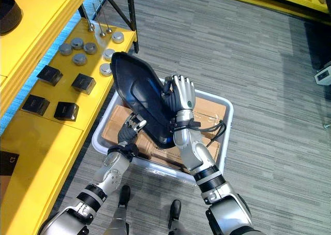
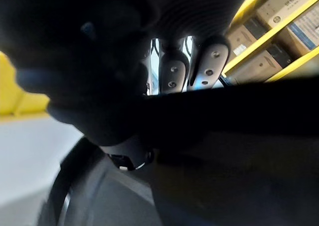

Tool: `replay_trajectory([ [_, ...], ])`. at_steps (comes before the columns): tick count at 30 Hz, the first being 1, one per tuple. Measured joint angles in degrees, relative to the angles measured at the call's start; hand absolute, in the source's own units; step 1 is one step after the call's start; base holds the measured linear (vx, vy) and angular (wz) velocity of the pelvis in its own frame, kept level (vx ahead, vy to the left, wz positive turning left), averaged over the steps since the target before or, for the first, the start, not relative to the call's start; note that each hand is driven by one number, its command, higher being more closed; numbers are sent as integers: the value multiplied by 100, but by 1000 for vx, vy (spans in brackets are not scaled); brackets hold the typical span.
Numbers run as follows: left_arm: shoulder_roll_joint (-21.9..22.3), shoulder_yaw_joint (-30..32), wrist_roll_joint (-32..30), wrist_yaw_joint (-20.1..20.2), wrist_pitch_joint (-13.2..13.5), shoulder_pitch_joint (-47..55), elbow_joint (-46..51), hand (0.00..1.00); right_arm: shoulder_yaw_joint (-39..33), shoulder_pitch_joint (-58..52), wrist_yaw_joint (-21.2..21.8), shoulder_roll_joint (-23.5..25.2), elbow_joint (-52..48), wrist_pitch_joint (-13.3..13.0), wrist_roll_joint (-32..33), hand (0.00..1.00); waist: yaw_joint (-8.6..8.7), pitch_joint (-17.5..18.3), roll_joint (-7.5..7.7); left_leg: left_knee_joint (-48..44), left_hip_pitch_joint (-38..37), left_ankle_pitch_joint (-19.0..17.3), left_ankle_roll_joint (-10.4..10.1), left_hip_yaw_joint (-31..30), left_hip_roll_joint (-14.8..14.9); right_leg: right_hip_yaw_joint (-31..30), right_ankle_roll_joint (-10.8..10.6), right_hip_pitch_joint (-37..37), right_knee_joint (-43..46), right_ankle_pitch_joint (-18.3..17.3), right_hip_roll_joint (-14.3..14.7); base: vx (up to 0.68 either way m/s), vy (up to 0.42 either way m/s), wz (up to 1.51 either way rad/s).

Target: Walk over and take plastic housings, then place them on the shelf

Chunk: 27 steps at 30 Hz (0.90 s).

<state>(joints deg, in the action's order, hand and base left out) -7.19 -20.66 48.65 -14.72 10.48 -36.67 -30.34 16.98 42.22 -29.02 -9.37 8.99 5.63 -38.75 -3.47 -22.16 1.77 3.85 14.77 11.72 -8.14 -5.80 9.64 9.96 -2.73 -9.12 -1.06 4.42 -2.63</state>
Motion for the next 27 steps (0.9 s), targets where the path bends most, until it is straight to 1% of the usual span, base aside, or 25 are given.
replay_trajectory([
  [2, 165, 23, 261, -136, 57, 0, 6, 100, -2, -298, -191, 125, -204, -4, 4, 100, 6, 107, 35, 14, -17, 0, -1, 39, -3, -17, -10, 17, -52, 32, -3, -3, 29, -6],
  [3, 203, 26, 336, -155, 97, 0, 21, 100, -2, -365, -211, 133, -232, -5, 8, 100, 8, 124, 41, 17, -37, 0, -1, 54, -3, -23, -10, 30, -52, 32, -5, 4, 25, -7],
  [5, 404, 39, 587, -200, 343, 1, 437, 100, 172, -734, -257, 164, -336, -63, 94, 100, 50, 183, 60, 45, -119, 0, -1, 73, 0, -31, -10, 106, -65, 31, -4, 3, 12, -2],
  [6, 451, 128, 636, -223, 402, 3, 441, 100, 127, -829, -282, 211, -408, -67, 165, 100, 65, 191, 60, 53, -157, 0, -1, 79, 0, -35, -10, 136, -73, 31, -4, 0, 0, 0],
  [7, 404, 124, 633, -225, 458, 14, 449, 100, 130, -953, -286, 237, -539, -109, 264, 100, 117, 219, 58, 73, -216, -1, -2, 87, 1, -44, -11, 185, -84, 30, -3, 0, 0, 0],
  [9, 420, 77, 636, -225, 456, 149, 643, 100, 130, -1163, -305, 228, -786, -163, 291, 100, 153, 262, 62, 102, -328, -16, -18, 84, 4, -33, -12, 315, -151, 28, 3, -8, 31, 1],
  [11, 440, 31, 663, -218, 465, 389, 930, 100, 142, -1403, -305, 226, -1037, -277, 461, 100, 177, 340, 58, 102, -430, -59, -70, 80, 9, -19, -12, 454, -207, 25, 10, 13, 31, 4],
  [13, 441, -78, 869, -162, 473, 609, 1018, 100, 157, -1615, -300, 216, -1058, -432, 617, 100, 173, 608, 55, 102, -482, -80, -94, 76, 23, -9, -6, 531, -253, 17, 26, 38, 22, 3],
  [16, 442, -110, 899, -149, 486, 725, 1089, 100, 161, -1712, -299, 199, -1060, -576, 894, 100, 186, 693, 53, 103, -663, -99, -111, 81, 41, -12, 7, 713, -257, -12, 42, 14, 6, 0],
  [18, 451, -114, 900, -126, 487, 819, 1139, 100, 166, -1780, -296, 177, -1058, -638, 948, 100, 197, 805, 53, 103, -691, -110, -110, 99, 50, -28, 9, 725, -257, -15, 48, -1, 9, -4],
  [20, 453, -119, 896, -90, 485, 937, 1164, 100, 177, -1836, -251, 146, -1038, -683, 1145, 100, 229, 878, 49, 104, -839, -139, -106, 161, 56, -123, 10, 845, -261, -16, 49, 2, 52, -16],
  [21, 538, -125, 884, -44, 483, 1303, 1241, 100, 241, -2058, -143, 116, -1037, -728, 1150, 100, 264, 1089, 32, 104, -1030, -197, -130, 244, 57, -150, 9, 1037, -355, -14, 41, 2, 68, -16],
  [22, 554, -125, 878, -38, 483, 1336, 1241, 100, 241, -2088, -134, 109, -1037, -761, 1164, 0, 264, 1135, 15, 104, -1027, -197, -129, 236, 62, -145, 9, 1037, -358, -15, 47, 11, 59, -9],
  [25, 562, -97, 875, -2, 483, 1447, 1253, 100, 304, -2184, -103, 106, -1034, -870, 1377, 0, 244, 1230, -49, 104, -1020, -197, -127, 205, 55, -114, 9, 1054, -360, -16, 43, 12, 15, 6],
  [26, 593, 3, 875, 4, 451, 1512, 1283, 100, 343, -2214, -95, 105, -1033, -920, 1395, 0, 244, 1254, -93, 80, -979, -193, -126, 92, 47, -6, 13, 1060, -283, -72, 54, 19, 4, 57],
  [27, 690, 144, 859, 3, 438, 1592, 1301, 100, 385, -2263, 19, 106, -1010, -1049, 1482, 0, 293, 1278, -142, 15, -895, -164, -107, -99, 45, 257, 34, 1055, -34, -254, 51, -1, -22, 123],
])
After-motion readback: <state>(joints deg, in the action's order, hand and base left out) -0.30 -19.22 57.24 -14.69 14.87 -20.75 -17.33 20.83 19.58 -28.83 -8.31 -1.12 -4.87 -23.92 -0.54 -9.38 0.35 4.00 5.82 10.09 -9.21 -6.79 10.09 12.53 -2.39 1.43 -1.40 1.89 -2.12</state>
